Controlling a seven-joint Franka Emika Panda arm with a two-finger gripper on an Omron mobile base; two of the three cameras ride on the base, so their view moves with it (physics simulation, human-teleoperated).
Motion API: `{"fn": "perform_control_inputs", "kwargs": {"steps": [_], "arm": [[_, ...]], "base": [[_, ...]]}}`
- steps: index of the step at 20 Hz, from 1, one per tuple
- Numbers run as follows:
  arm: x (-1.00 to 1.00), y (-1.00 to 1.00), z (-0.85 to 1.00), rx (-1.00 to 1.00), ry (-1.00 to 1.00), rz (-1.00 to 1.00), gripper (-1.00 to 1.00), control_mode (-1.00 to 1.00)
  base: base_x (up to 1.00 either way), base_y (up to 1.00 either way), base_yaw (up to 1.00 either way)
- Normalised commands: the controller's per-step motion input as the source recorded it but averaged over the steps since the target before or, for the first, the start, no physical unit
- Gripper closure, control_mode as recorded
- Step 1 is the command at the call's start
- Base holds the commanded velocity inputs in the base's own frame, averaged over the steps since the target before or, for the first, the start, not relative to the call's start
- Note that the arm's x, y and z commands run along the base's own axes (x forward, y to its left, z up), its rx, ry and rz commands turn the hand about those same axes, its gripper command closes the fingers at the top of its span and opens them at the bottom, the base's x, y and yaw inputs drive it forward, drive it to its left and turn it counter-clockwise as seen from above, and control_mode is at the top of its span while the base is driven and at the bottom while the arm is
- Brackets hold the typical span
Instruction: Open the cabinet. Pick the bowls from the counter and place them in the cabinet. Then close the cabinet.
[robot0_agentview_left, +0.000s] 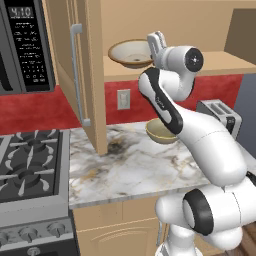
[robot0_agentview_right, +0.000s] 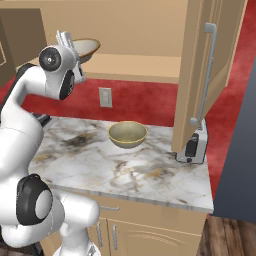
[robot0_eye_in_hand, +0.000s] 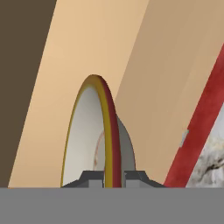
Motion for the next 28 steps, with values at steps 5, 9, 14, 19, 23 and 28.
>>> {"fn": "perform_control_inputs", "kwargs": {"steps": [5, 9, 14, 19, 23, 28], "arm": [[0.24, 0.01, -0.1, -0.03, 0.04, 0.0, 1.0, -1.0], [0.19, 0.04, -0.12, -0.04, 0.07, 0.0, 1.0, -1.0], [0.18, 0.03, 0.0, -0.01, 0.04, 0.0, 1.0, -1.0], [0.19, 0.02, 0.0, 0.0, 0.03, 0.0, 1.0, -1.0], [0.18, 0.0, 0.0, 0.0, 0.01, 0.0, 1.0, -1.0], [0.26, 0.03, -0.02, 0.0, 0.02, 0.0, 1.0, -1.0]], "base": [[0.0, 0.0, 0.0], [0.0, 0.0, 0.0], [0.0, 0.0, 0.0], [0.0, 0.0, 0.0], [0.0, 0.0, 0.0], [0.0, 0.0, 0.0]]}}
